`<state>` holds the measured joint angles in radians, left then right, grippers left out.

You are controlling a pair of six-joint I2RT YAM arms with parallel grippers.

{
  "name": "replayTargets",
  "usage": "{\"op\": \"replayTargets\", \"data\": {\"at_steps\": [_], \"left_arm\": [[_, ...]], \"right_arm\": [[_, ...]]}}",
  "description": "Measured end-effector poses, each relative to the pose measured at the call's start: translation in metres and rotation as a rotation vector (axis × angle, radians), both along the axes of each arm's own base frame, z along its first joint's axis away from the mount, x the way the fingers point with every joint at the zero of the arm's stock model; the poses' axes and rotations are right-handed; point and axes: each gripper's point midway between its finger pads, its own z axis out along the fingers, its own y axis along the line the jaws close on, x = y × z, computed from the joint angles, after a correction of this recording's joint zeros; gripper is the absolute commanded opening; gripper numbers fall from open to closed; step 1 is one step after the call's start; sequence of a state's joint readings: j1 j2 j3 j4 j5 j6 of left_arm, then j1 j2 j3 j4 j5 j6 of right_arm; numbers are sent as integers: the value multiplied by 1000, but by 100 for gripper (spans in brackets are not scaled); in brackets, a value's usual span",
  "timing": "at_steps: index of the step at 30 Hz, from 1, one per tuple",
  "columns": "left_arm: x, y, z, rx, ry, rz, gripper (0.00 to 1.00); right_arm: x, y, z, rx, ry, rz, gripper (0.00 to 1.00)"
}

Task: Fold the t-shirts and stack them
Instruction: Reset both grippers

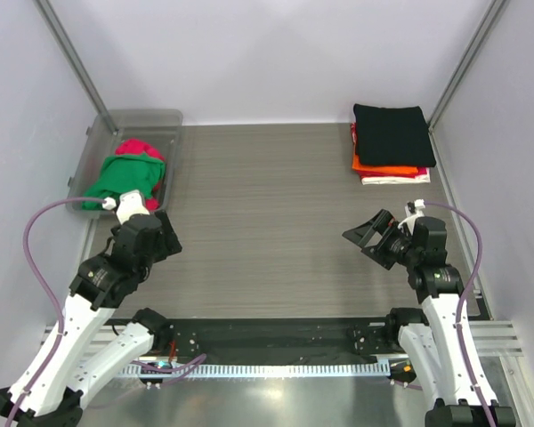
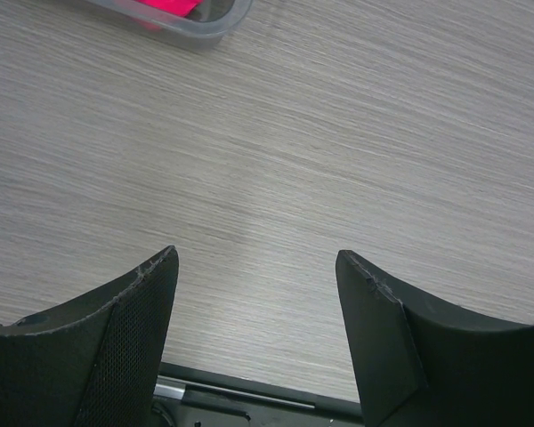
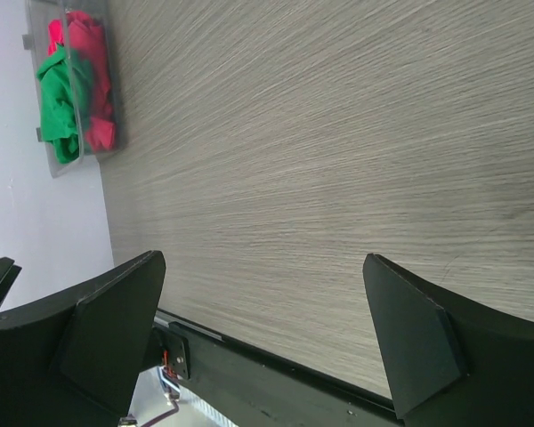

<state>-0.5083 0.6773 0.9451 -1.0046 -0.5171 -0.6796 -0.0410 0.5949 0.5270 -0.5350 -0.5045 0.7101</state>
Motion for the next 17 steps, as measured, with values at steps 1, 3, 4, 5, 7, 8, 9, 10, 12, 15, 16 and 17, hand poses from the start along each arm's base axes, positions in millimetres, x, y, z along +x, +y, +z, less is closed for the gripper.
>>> {"op": "replayTargets", "data": {"at_steps": [1,3,4,5,7,8,9,10,12,15,16,17], "left_arm": [[0,0,0,2,2,1,72],[0,0,-1,4,5,3,72],[0,1,-1,5,4,4,72],[0,1,-1,5,4,5,72],[0,1,-1,5,3,5,72],[0,1,-1,5,3,5,72],[0,1,-1,5,3,5,72],[0,1,-1,5,3,5,73],[0,1,-1,5,3,5,72],[0,1,-1,5,3,6,72],[0,1,-1,5,3,6,72],[0,1,-1,5,3,6,72]], "right_arm": [[0,0,0,0,0,0,100],[0,0,0,-1,2,0,100],[0,0,-1,-1,3,1,100],[-1,0,-1,-2,5,1,100],[-1,0,-1,-3,6,2,100],[-2,0,-2,-3,10,2,100],[-2,0,-3,-3,13,2,100],[-2,0,-3,-4,14,2,100],[-3,0,-3,-4,16,2,100],[-3,0,-4,-6,17,3,100],[-3,0,-4,-7,17,4,100],[-3,-1,-4,-11,15,3,100]]}}
